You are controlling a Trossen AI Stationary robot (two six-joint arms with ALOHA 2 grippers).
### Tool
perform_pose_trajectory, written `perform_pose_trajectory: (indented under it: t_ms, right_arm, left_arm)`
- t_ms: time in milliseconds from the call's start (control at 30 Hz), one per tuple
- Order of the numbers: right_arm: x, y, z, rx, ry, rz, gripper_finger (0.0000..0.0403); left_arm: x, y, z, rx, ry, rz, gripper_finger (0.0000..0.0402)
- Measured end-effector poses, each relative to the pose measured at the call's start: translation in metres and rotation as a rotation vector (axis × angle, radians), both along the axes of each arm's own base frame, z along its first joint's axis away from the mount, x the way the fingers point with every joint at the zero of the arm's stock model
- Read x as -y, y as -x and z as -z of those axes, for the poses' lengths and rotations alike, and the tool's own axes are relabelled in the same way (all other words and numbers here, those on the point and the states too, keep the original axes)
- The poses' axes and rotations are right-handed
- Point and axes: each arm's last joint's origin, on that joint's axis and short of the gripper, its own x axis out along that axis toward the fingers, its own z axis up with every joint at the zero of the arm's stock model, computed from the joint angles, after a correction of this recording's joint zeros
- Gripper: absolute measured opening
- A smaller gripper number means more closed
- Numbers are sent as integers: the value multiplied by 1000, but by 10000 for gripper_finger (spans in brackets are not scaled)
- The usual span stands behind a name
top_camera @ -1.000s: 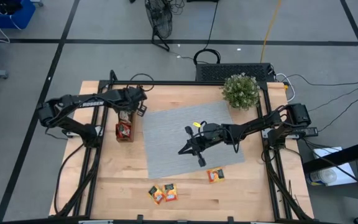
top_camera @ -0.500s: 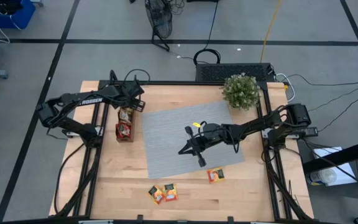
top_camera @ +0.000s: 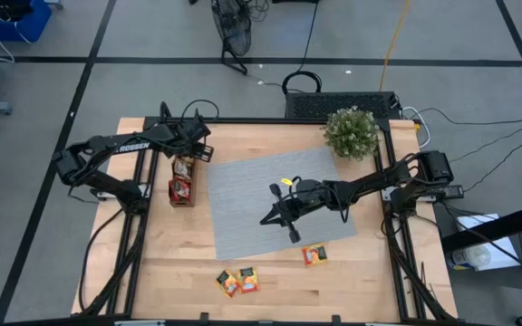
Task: Pick & Place Tea
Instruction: Put the yellow tea bag into the right section of the wooden organizer
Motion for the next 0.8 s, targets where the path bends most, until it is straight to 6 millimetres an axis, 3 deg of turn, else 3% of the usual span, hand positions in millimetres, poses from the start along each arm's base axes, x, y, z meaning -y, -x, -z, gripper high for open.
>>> perform_pose_trajectory:
  t_ms: [533, 800]
  right_arm:
    - [0, 0, 0, 0, 0, 0, 0]
    - [0, 0, 0, 0, 0, 0, 0]
  left_arm:
    - [0, 7, 15, 13, 2, -27, 170]
    - [-5, 6, 14, 42, -27, -25, 170]
